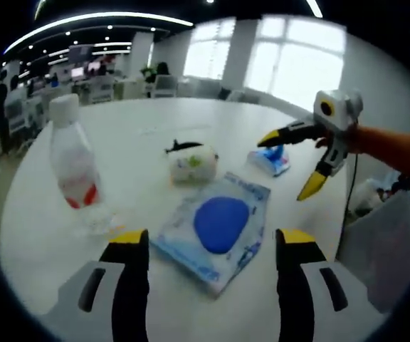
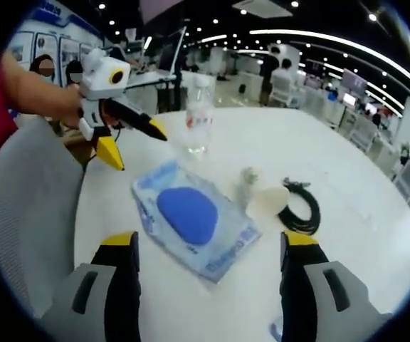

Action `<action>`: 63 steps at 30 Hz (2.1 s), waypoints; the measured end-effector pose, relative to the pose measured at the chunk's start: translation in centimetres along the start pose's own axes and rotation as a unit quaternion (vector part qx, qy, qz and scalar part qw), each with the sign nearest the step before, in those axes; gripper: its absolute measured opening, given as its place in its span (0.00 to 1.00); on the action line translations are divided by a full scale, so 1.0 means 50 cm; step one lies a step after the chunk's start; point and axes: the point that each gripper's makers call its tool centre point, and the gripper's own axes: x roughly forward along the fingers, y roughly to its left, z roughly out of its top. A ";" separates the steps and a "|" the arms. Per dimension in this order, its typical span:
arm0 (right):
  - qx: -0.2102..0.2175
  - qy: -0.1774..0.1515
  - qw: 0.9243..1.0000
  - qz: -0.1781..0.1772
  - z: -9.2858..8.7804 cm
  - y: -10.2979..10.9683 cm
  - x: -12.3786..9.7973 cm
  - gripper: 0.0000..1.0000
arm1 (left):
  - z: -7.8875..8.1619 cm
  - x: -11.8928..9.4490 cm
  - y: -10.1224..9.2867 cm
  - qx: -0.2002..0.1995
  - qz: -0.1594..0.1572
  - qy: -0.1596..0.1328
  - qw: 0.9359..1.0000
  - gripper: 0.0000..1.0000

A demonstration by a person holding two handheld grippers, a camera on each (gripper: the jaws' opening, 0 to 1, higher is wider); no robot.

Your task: Arrange the tabletop items into an orderly group along one side of the table until the central work area is clear of visible clutter.

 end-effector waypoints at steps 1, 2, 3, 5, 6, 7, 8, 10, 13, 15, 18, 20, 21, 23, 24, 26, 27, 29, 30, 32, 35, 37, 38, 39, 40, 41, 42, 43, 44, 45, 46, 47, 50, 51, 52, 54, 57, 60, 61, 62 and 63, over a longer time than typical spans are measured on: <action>0.004 0.003 1.000 -0.002 -0.004 -0.002 0.003 0.79 | -0.005 0.004 0.005 -0.004 0.003 0.002 1.000 0.68; 0.008 0.007 1.000 -0.004 -0.009 -0.006 0.007 0.78 | -0.009 0.006 0.009 -0.007 0.006 0.006 1.000 0.68; 0.011 0.009 1.000 -0.006 -0.013 -0.010 0.010 0.77 | -0.015 0.008 0.017 -0.012 0.012 0.011 1.000 0.67; 0.018 0.011 1.000 -0.010 -0.018 -0.016 0.015 0.75 | -0.020 0.012 0.023 -0.017 0.014 0.014 1.000 0.66; 0.022 0.012 1.000 -0.013 -0.020 -0.020 0.018 0.75 | -0.022 0.012 0.025 -0.018 0.016 0.016 1.000 0.66; 0.024 0.014 1.000 -0.015 -0.023 -0.023 0.021 0.74 | -0.027 0.014 0.028 -0.022 0.018 0.021 0.999 0.65; 0.026 0.015 0.999 -0.017 -0.025 -0.026 0.023 0.74 | -0.029 0.015 0.029 -0.022 0.019 0.022 0.999 0.65; 0.033 0.019 0.999 -0.020 -0.030 -0.030 0.030 0.72 | -0.037 0.019 0.036 -0.029 0.025 0.029 0.999 0.63; 0.041 0.026 0.998 -0.026 -0.038 -0.036 0.040 0.70 | -0.047 0.025 0.037 -0.034 0.027 0.038 0.998 0.61; 0.047 0.035 0.998 -0.034 -0.046 -0.042 0.047 0.68 | -0.057 0.030 0.036 -0.032 0.030 0.050 0.998 0.60; 0.059 0.041 0.997 -0.041 -0.052 -0.047 0.056 0.64 | -0.061 0.038 0.037 -0.033 0.030 0.054 0.998 0.59; 0.073 0.048 0.995 -0.041 -0.058 -0.046 0.061 0.59 | -0.063 0.041 0.037 -0.034 0.031 0.056 0.997 0.58; 0.079 0.051 0.995 -0.041 -0.061 -0.046 0.063 0.55 | -0.064 0.043 0.037 -0.034 0.031 0.059 0.997 0.58; 0.088 0.056 0.994 -0.041 -0.067 -0.046 0.066 0.51 | -0.067 0.044 0.037 -0.034 0.032 0.062 0.997 0.57; 0.091 0.058 0.993 -0.042 -0.069 -0.047 0.067 0.48 | -0.070 0.045 0.038 -0.034 0.033 0.064 0.997 0.57; 0.098 0.066 0.992 -0.045 -0.077 -0.047 0.067 0.44 | -0.074 0.045 0.040 -0.036 0.035 0.067 0.996 0.55; 0.099 0.068 0.992 -0.046 -0.079 -0.048 0.068 0.42 | -0.075 0.044 0.041 -0.037 0.036 0.068 0.996 0.55; 0.105 0.074 0.990 -0.049 -0.085 -0.049 0.069 0.39 | -0.082 0.045 0.044 -0.036 0.040 0.073 0.996 0.54; 0.107 0.076 0.990 -0.049 -0.087 -0.048 0.070 0.38 | -0.087 0.046 0.046 -0.036 0.041 0.076 0.996 0.53; 0.112 0.080 0.989 -0.051 -0.091 -0.048 0.073 0.35 | -0.092 0.046 0.048 -0.037 0.043 0.081 0.995 0.52; 0.125 0.087 0.987 -0.053 -0.098 -0.047 0.074 0.33 | -0.094 0.047 0.048 -0.038 0.043 0.085 0.995 0.50; 0.133 0.089 0.986 -0.052 -0.100 -0.045 0.075 0.33 | -0.094 0.048 0.046 -0.038 0.043 0.086 0.995 0.49; 0.135 0.091 0.985 -0.053 -0.102 -0.045 0.076 0.33 | -0.095 0.048 0.047 -0.037 0.045 0.088 0.994 0.49; 0.135 0.092 0.985 -0.053 -0.103 -0.045 0.076 0.33 | -0.096 0.049 0.047 -0.037 0.045 0.089 0.994 0.49; 0.137 0.094 0.985 -0.053 -0.105 -0.044 0.076 0.32 | -0.098 0.050 0.047 -0.038 0.044 0.090 0.994 0.48; 0.141 0.095 0.984 -0.052 -0.107 -0.044 0.078 0.32 | -0.099 0.050 0.048 -0.040 0.046 0.092 0.994 0.48; 0.142 0.096 0.984 -0.053 -0.108 -0.044 0.079 0.32 | -0.101 0.051 0.049 -0.040 0.047 0.093 0.994 0.47; 0.142 0.098 0.984 -0.053 -0.109 -0.043 0.079 0.31 | -0.102 0.051 0.050 -0.041 0.048 0.094 0.994 0.46; 0.143 0.099 0.983 -0.052 -0.110 -0.043 0.080 0.31 | -0.103 0.051 0.052 -0.045 0.051 0.095 0.993 0.45; 0.144 0.100 0.983 -0.052 -0.111 -0.041 0.080 0.30 | -0.104 0.051 0.052 -0.048 0.051 0.096 0.993 0.43; 0.144 0.101 0.983 -0.052 -0.112 -0.041 0.080 0.29 | -0.104 0.051 0.052 -0.049 0.051 0.096 0.993 0.42; 0.144 0.102 0.983 -0.052 -0.113 -0.042 0.079 0.29 | -0.105 0.051 0.051 -0.049 0.051 0.096 0.993 0.41; 0.145 0.103 0.983 -0.053 -0.115 -0.043 0.078 0.26 | -0.109 0.051 0.051 -0.052 0.051 0.100 0.992 0.35; 0.146 0.104 0.983 -0.052 -0.116 -0.043 0.078 0.25 | -0.110 0.051 0.051 -0.053 0.051 0.101 0.992 0.32; 0.146 0.105 0.982 -0.052 -0.118 -0.042 0.078 0.24 | -0.111 0.050 0.050 -0.056 0.050 0.102 0.992 0.29; 0.146 0.105 0.982 -0.052 -0.120 -0.042 0.078 0.21 | -0.112 0.049 0.051 -0.056 0.052 0.104 0.992 0.25; 0.148 0.107 0.982 -0.050 -0.122 -0.038 0.079 0.18 | -0.114 0.050 0.050 -0.060 0.050 0.107 0.991 0.22; 0.148 0.108 0.982 -0.053 -0.125 -0.038 0.079 0.17 | -0.112 0.053 0.047 -0.058 0.051 0.109 0.991 0.18; 0.147 0.108 0.982 -0.052 -0.125 -0.038 0.079 0.16 | -0.112 0.054 0.047 -0.056 0.052 0.110 0.991 0.18; 0.147 0.108 0.982 -0.051 -0.125 -0.036 0.080 0.16 | -0.111 0.055 0.047 -0.055 0.054 0.111 0.991 0.17; 0.146 0.108 0.982 -0.051 -0.125 -0.036 0.080 0.15 | -0.111 0.056 0.047 -0.054 0.054 0.111 0.991 0.16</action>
